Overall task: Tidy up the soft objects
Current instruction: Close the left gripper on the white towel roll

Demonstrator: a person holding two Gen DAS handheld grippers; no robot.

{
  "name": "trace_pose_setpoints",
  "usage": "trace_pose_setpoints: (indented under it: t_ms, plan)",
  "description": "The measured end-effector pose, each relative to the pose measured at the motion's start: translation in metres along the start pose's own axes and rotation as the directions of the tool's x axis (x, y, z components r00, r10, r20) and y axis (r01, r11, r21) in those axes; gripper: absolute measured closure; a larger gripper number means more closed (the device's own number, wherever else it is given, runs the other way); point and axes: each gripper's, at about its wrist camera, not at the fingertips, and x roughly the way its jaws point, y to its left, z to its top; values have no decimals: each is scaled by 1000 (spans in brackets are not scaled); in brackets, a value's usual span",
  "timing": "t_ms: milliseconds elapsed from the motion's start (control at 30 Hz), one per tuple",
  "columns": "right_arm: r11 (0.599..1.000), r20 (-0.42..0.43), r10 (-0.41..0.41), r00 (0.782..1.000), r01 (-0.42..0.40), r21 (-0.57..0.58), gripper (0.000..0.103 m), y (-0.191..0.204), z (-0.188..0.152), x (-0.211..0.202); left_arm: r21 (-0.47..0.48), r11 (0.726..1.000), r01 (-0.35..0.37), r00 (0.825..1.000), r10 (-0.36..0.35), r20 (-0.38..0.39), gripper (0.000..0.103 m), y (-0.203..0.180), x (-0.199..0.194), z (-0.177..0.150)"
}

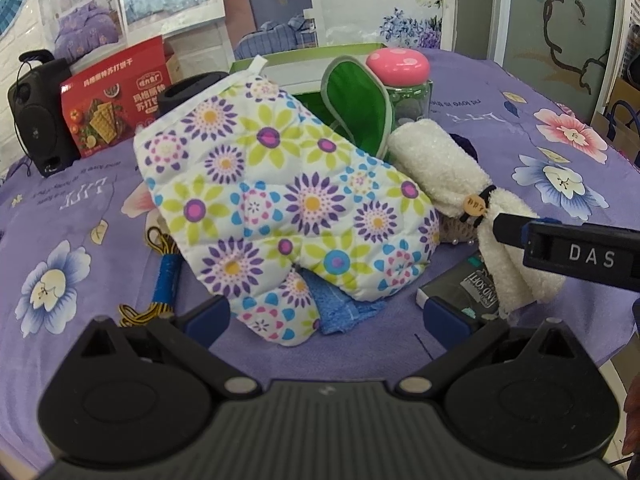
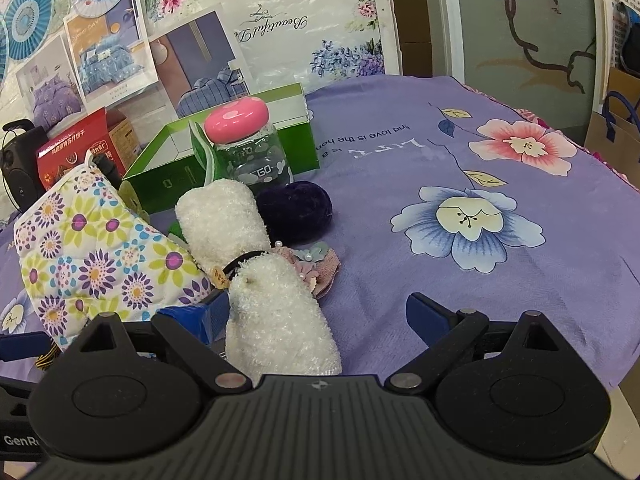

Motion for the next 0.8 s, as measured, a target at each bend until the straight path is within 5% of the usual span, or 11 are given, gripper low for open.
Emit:
trace_pose_setpoints:
  t_ms: [800]
  plan:
    - [999, -31, -1, 1000, -1, -48, 20, 9, -4, 7, 2, 1000, -2, 1000, 2, -13, 0, 0, 5, 0]
